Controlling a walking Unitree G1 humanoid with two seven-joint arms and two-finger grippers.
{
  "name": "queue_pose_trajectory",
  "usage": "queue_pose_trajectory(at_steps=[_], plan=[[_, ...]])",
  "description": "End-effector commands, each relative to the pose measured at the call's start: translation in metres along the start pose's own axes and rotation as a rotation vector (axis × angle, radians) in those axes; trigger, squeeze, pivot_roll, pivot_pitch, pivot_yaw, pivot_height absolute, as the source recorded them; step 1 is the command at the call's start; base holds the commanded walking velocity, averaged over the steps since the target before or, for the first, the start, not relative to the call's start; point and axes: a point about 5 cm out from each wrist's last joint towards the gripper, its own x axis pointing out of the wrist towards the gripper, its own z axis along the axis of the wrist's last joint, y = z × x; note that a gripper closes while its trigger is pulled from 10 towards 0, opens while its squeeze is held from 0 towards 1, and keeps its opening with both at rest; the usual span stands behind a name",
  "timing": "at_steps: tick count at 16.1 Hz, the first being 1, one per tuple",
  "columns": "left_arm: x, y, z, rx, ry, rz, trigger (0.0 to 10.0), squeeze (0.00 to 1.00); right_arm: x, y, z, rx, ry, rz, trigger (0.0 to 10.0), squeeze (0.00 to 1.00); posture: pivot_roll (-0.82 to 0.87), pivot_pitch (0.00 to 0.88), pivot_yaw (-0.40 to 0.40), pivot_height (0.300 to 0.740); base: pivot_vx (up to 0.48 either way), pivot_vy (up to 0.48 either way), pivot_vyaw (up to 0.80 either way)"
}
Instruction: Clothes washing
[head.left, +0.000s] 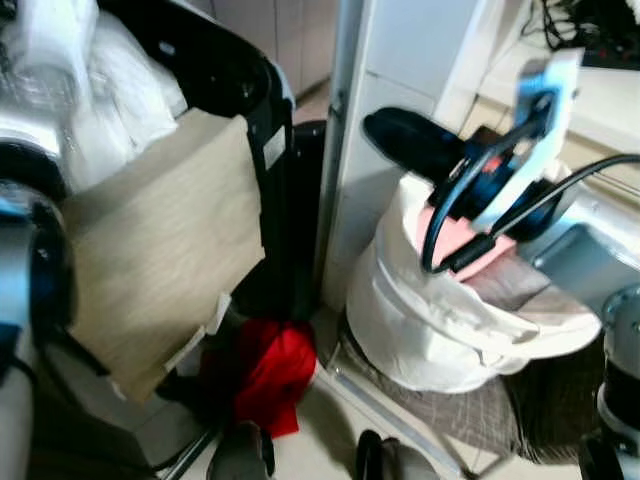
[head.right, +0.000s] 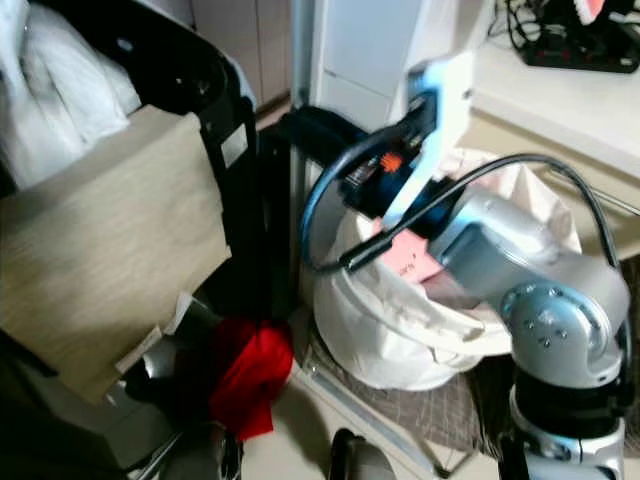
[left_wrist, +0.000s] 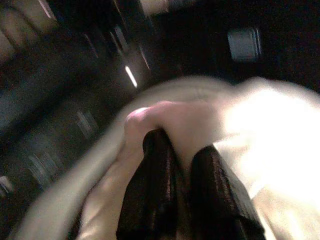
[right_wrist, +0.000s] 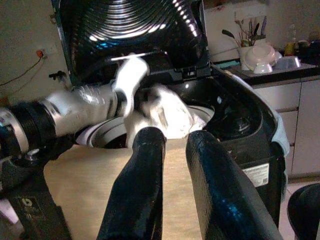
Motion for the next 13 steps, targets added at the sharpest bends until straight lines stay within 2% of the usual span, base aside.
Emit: queue_pose_trajectory(at_steps=[1,3,5,9,13], plan=[[-0.001,0.006,0.011,-0.070,-0.019,-0.008,10.0,1.00,-0.001,0.004,0.001,-0.019,0.006,0.009,10.0,0.00,-0.07,0.063,0.000,0.740,0.000,0.000,0.00],[-0.002,0.009,0.012,-0.086,0.001,-0.025,10.0,1.00,-0.001,0.004,0.000,-0.019,0.009,0.004,10.0,0.00,-0.06,0.054,-0.002,0.740,0.000,0.000,0.00],[-0.003,0.015,0.018,-0.103,-0.011,-0.023,10.0,1.00,-0.001,0.003,-0.001,-0.021,0.011,-0.001,10.0,0.00,-0.06,0.044,-0.004,0.740,0.000,0.000,0.00],[-0.003,0.017,0.019,-0.144,-0.019,-0.041,10.0,1.00,0.000,0.000,0.000,-0.021,0.008,-0.007,10.0,0.00,-0.05,0.036,-0.010,0.740,0.000,0.000,0.00],[-0.003,0.016,0.020,-0.128,-0.026,-0.059,10.0,1.00,0.000,-0.001,-0.001,-0.026,0.013,-0.012,10.0,0.00,-0.05,0.036,-0.006,0.740,0.000,0.000,0.00]])
